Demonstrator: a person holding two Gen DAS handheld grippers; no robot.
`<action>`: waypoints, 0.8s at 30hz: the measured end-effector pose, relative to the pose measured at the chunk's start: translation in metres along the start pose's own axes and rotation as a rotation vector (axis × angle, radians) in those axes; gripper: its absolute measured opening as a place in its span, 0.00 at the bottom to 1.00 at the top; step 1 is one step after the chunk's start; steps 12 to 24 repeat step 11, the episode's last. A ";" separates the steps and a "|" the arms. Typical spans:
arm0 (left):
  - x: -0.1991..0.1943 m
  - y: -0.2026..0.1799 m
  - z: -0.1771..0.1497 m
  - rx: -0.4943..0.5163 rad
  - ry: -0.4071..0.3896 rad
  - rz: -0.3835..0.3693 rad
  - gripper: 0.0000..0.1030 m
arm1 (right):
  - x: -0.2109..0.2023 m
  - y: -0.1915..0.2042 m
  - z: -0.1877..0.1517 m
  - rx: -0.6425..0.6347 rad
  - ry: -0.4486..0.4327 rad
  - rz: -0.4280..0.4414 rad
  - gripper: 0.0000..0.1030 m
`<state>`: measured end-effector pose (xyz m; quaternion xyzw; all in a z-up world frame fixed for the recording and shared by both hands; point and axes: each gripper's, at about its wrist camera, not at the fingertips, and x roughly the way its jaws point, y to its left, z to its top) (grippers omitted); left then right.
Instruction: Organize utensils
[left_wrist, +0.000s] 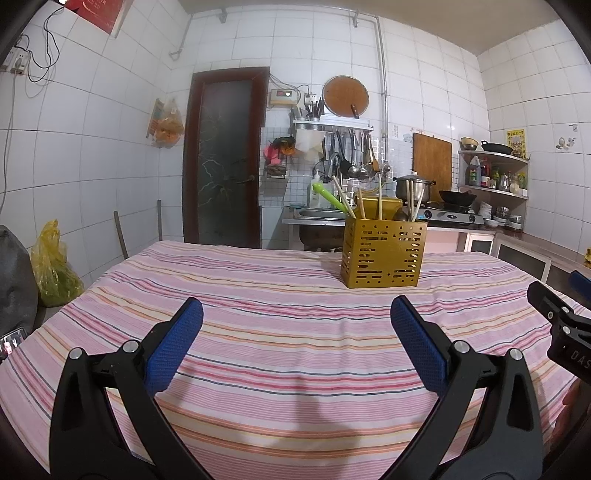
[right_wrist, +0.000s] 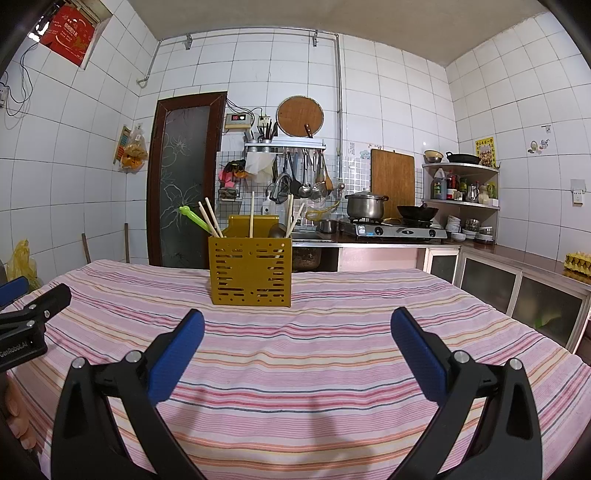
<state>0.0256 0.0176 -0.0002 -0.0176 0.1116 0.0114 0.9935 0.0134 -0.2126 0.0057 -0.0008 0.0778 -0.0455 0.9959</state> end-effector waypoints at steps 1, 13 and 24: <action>0.000 0.000 0.000 0.000 0.000 0.000 0.95 | 0.000 0.000 0.000 0.000 0.000 0.000 0.96; -0.001 -0.001 0.000 -0.002 0.004 -0.007 0.95 | 0.000 0.000 0.000 0.000 0.000 0.000 0.96; -0.001 -0.001 0.000 -0.002 0.004 -0.007 0.95 | 0.000 0.000 0.000 0.000 0.000 0.000 0.96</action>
